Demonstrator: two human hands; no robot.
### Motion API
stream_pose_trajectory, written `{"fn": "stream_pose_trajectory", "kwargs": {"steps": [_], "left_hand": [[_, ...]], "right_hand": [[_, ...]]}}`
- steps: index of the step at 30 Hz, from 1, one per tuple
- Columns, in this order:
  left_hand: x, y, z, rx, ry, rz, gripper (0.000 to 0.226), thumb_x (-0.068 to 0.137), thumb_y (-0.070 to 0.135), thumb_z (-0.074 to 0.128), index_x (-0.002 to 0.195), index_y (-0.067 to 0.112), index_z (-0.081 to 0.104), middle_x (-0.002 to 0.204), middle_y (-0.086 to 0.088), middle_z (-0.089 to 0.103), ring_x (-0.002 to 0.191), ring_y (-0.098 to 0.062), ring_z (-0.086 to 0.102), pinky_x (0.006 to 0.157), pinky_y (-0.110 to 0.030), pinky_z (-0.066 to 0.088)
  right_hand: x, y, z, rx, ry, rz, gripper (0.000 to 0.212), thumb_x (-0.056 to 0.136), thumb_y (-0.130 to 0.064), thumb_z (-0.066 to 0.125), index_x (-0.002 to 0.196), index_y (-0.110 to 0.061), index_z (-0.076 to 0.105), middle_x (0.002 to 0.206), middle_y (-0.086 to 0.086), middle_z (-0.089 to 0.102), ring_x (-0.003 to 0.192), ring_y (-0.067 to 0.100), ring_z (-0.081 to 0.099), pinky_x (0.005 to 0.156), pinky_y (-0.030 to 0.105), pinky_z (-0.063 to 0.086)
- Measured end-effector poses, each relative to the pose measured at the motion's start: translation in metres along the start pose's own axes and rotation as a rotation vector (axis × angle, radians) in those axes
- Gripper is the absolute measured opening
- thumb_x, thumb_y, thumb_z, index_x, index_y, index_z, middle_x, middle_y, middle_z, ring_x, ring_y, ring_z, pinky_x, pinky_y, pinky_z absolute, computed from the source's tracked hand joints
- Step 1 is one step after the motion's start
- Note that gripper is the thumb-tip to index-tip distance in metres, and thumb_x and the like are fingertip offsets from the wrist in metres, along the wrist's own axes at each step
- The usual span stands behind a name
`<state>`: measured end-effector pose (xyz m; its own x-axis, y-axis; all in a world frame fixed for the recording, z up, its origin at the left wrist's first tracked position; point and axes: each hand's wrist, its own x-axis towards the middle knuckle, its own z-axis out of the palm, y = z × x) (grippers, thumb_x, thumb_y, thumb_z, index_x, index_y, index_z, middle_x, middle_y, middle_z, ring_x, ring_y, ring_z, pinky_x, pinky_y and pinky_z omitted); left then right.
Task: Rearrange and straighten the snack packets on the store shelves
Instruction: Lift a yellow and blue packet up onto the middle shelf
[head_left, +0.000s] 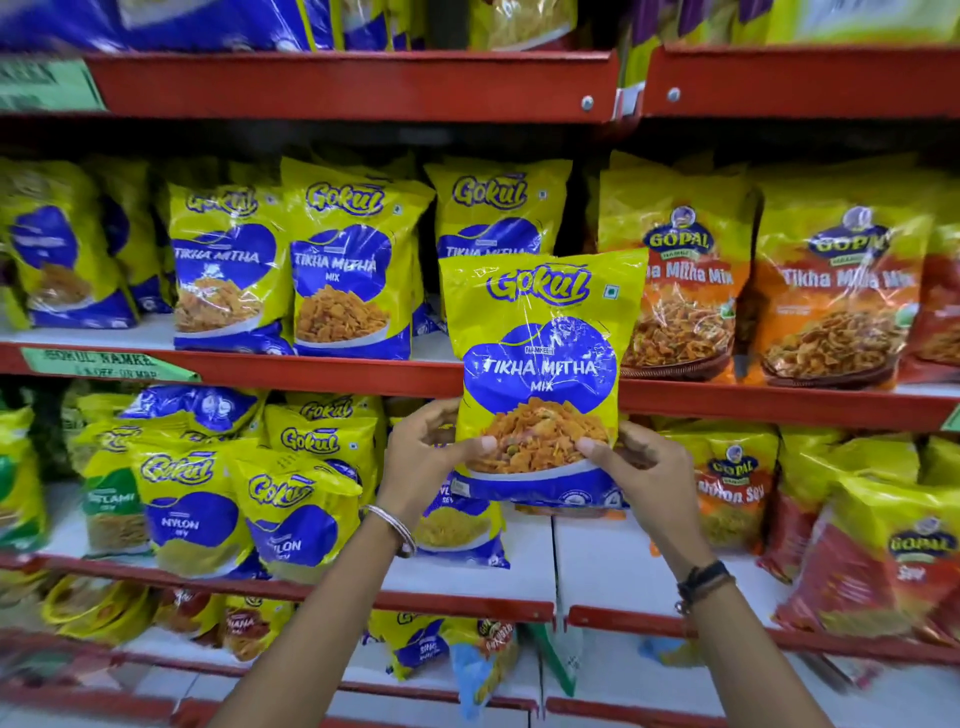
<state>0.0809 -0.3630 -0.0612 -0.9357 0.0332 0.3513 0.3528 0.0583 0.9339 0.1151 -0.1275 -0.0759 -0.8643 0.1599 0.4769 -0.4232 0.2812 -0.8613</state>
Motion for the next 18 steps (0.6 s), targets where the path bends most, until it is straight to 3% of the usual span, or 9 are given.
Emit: {"fn": "stream_pose_trajectory", "kwargs": {"steps": [5, 8, 11, 15, 18], "left_hand": [[0.036, 0.019, -0.005, 0.003, 0.058, 0.084, 0.054, 0.058, 0.015, 0.081, 0.108, 0.007, 0.063, 0.098, -0.013, 0.072, 0.081, -0.017, 0.068, 0.061, -0.027, 0.057], [0.071, 0.036, -0.008, 0.059, 0.073, 0.170, 0.050, 0.065, 0.004, 0.080, 0.109, 0.011, 0.058, 0.096, -0.004, 0.069, 0.080, 0.002, 0.064, 0.067, -0.012, 0.050], [0.102, 0.039, -0.011, 0.128, 0.080, 0.230, 0.045, 0.072, -0.004, 0.073, 0.112, 0.001, 0.054, 0.087, 0.001, 0.062, 0.069, 0.013, 0.057, 0.064, -0.006, 0.046], [0.133, 0.020, -0.016, 0.215, 0.090, 0.200, 0.043, 0.074, 0.001, 0.073, 0.112, 0.008, 0.055, 0.093, -0.009, 0.066, 0.068, 0.003, 0.058, 0.065, -0.014, 0.048], [0.145, 0.000, -0.019, 0.233, 0.063, 0.122, 0.044, 0.075, 0.010, 0.074, 0.114, 0.014, 0.056, 0.100, -0.003, 0.068, 0.084, -0.004, 0.064, 0.079, -0.029, 0.051]], "right_hand": [[0.044, -0.026, 0.006, -0.006, 0.008, -0.106, 0.036, 0.073, -0.041, 0.074, 0.102, -0.020, 0.074, 0.096, -0.001, 0.076, 0.086, 0.008, 0.066, 0.076, 0.027, 0.050], [0.081, -0.040, 0.016, 0.028, -0.011, -0.149, 0.036, 0.078, -0.019, 0.075, 0.113, -0.012, 0.068, 0.106, 0.001, 0.073, 0.095, 0.003, 0.066, 0.080, 0.020, 0.051], [0.113, -0.038, 0.031, 0.048, -0.027, -0.165, 0.041, 0.081, -0.008, 0.071, 0.121, -0.006, 0.062, 0.117, 0.002, 0.069, 0.105, 0.002, 0.065, 0.086, 0.016, 0.050], [0.141, -0.019, 0.052, 0.001, -0.042, -0.142, 0.037, 0.082, -0.012, 0.070, 0.118, -0.017, 0.064, 0.112, -0.004, 0.070, 0.106, 0.004, 0.065, 0.089, 0.020, 0.051], [0.148, -0.001, 0.063, -0.078, -0.031, -0.095, 0.024, 0.082, -0.018, 0.071, 0.101, -0.032, 0.067, 0.100, -0.015, 0.071, 0.095, -0.003, 0.066, 0.083, 0.023, 0.050]]}}
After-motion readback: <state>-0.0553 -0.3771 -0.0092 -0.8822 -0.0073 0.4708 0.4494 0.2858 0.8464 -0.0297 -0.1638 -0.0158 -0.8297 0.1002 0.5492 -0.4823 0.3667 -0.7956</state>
